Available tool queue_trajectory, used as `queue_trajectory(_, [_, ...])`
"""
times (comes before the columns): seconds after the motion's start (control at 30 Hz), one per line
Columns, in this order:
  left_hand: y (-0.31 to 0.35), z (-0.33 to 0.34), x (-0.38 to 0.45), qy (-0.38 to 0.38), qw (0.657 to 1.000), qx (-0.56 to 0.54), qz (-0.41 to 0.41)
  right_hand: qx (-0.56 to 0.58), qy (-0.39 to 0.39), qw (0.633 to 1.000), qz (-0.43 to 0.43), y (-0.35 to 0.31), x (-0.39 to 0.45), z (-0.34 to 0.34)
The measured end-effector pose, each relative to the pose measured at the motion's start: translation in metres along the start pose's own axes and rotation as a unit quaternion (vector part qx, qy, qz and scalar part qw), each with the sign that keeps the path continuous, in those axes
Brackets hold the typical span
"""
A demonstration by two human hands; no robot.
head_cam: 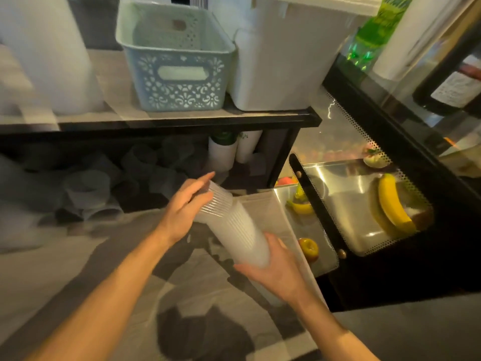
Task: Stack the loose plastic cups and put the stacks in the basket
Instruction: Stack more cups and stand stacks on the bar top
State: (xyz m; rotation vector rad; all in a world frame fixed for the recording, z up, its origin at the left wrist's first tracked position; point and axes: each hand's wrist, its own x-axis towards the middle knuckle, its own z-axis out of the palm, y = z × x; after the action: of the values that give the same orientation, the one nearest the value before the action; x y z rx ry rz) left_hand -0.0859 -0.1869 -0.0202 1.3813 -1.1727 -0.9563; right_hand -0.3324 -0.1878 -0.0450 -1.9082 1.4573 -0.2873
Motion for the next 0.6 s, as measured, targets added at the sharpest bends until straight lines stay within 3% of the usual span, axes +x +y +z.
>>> queue_trajectory(0.17, [0.012,-0.015,-0.014,-0.029,0.995,0.091,0.013,0.006,-0.006,0.999,-0.031,-0.008,-0.006,0.014])
queue_trajectory(0.6, [0.012,0.023,-0.027,-0.14,0.979,0.141,-0.051,0.021,-0.004,0.998,-0.055,0.004,-0.009,0.01])
